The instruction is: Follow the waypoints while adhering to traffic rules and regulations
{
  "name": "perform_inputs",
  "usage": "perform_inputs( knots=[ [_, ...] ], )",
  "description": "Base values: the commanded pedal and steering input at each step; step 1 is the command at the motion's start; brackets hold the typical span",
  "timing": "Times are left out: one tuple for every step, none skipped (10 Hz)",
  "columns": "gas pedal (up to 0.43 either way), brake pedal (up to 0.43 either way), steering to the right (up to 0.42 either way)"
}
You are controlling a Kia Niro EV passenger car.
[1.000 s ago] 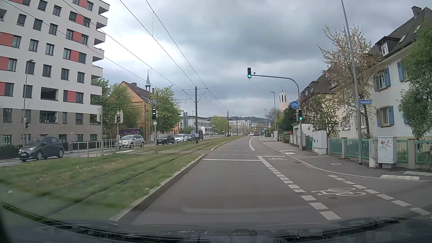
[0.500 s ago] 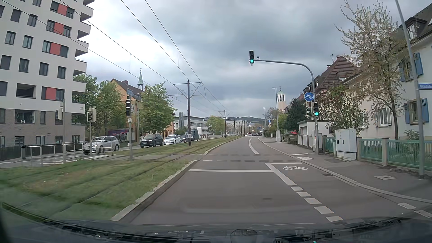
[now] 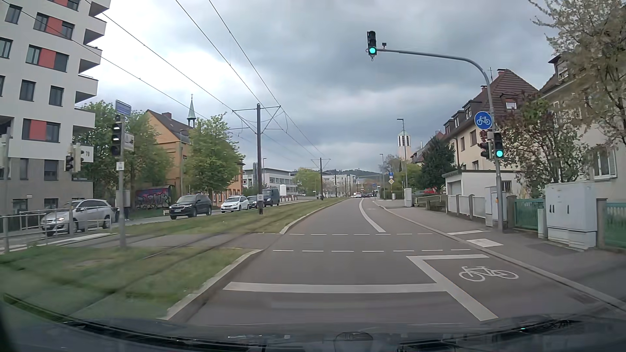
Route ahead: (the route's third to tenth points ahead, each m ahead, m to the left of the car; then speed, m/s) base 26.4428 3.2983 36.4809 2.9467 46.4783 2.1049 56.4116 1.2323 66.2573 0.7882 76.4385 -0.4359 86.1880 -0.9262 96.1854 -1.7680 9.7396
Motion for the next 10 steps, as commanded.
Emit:
perform_inputs(
  knots=[
    [0.189, 0.0, 0.012],
    [0.189, 0.0, 0.012],
    [0.189, 0.0, 0.012],
    [0.189, 0.0, 0.012],
    [0.189, 0.0, 0.012],
    [0.189, 0.0, 0.012],
    [0.189, 0.0, 0.012],
    [0.189, 0.0, 0.012],
    [0.189, 0.0, 0.012],
    [0.189, 0.0, 0.012]
  ],
)
